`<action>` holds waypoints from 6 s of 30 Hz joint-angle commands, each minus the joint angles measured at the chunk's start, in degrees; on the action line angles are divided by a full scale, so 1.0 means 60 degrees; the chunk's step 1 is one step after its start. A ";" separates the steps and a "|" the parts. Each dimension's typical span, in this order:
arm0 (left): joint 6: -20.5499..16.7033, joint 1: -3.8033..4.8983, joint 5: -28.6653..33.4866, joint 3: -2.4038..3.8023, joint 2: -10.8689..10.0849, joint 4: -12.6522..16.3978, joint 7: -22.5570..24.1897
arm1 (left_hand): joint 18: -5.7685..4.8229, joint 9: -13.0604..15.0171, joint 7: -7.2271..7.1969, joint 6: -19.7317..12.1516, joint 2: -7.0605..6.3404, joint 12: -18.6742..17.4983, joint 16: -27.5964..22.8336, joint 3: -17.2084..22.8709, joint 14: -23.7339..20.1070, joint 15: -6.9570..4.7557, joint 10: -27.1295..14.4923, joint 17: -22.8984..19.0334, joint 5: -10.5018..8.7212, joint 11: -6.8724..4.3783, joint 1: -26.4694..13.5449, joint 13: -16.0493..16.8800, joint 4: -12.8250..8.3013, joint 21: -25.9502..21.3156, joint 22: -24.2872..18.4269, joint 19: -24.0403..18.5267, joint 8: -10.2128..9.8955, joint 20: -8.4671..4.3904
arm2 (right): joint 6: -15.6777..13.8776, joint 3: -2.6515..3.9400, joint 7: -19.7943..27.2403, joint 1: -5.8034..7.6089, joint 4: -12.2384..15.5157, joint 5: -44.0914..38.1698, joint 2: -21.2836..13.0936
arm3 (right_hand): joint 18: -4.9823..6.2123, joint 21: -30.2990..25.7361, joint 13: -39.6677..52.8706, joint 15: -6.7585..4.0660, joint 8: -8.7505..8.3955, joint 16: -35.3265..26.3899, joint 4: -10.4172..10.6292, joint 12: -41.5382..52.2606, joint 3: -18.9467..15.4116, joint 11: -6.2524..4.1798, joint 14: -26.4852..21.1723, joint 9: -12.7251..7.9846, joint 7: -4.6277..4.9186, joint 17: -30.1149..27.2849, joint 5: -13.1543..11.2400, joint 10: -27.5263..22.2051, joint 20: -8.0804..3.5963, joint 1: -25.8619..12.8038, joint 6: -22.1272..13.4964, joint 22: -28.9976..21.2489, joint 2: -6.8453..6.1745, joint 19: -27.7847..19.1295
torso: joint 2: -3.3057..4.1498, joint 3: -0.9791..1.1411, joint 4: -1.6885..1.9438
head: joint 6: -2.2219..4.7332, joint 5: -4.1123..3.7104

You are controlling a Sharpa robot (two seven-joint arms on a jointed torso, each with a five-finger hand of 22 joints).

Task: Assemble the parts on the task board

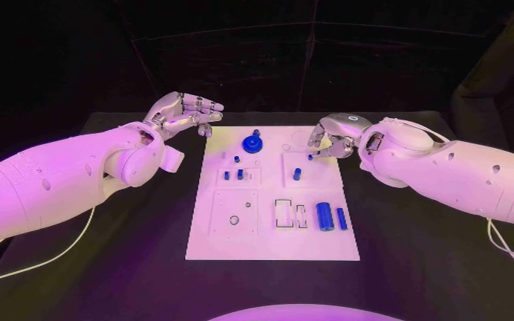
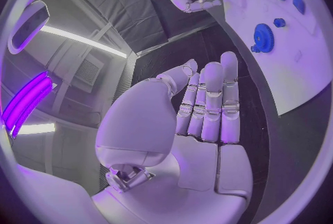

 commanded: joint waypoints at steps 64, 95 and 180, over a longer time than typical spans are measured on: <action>0.0326 0.0012 0.1461 0.0004 -0.0335 0.0149 0.0624 | 0.0065 0.0013 0.0000 0.0099 0.0119 0.0181 -0.0114 -0.0107 -0.0055 -0.0067 0.0057 -0.0125 0.0041 -0.0010 0.0033 0.0036 -0.0037 -0.0103 -0.0066 -0.0044 0.0085 -0.0087 | -0.1182 0.0244 -0.0661 -0.0194 0.1754 -0.0734 -0.0660 | 0.0101 0.0239 -0.1375 -0.0180 -0.0133 0.0117 -0.1219 -0.0338 0.3592 -0.0232 0.0407 0.0042 -0.0197 -0.0023 -0.0913 0.1515 -0.0179 -0.0278 0.1274 0.0427 -0.0285 0.0310 | -0.0001 -0.0013 -0.0009 | -0.0094 -0.0074; 0.0349 0.0018 0.1550 0.0006 -0.0222 0.0272 0.0595 | 0.0065 0.0013 0.0000 0.0099 0.0119 0.0181 -0.0114 -0.0107 -0.0055 -0.0067 0.0057 -0.0125 0.0041 -0.0010 0.0033 0.0036 -0.0037 -0.0103 -0.0066 -0.0044 0.0085 -0.0087 | -0.0201 0.0062 -0.0436 -0.0753 0.2513 -0.0892 0.1294 | 0.0110 0.0221 -0.1409 -0.0177 -0.0163 0.0122 -0.1228 -0.0382 0.3680 -0.0228 0.0407 0.0041 -0.0194 -0.0039 -0.0927 0.1516 -0.0192 -0.0456 0.1289 0.0392 -0.0311 0.0292 | 0.0018 -0.0017 0.0018 | -0.0441 0.0688; 0.0662 0.0019 0.1556 0.0004 -0.0244 0.0192 0.0134 | 0.0057 0.0008 0.0017 0.0080 0.0154 0.0237 -0.0137 -0.0135 -0.0067 -0.0058 0.0006 -0.0183 0.0040 0.0003 0.0037 0.0037 -0.0042 -0.0139 -0.0095 -0.0045 0.0099 -0.0088 | -0.1196 -0.0238 -0.0094 -0.1062 0.2693 -0.0348 0.0884 | 0.0233 -0.0235 -0.1816 0.0142 -0.0260 -0.0251 -0.0957 -0.0759 0.2997 0.0168 0.0247 0.0017 0.0155 -0.0657 -0.0623 0.0360 0.0121 -0.1477 0.0049 -0.0295 -0.0831 -0.0004 | -0.0027 -0.0031 0.0008 | -0.0615 0.0766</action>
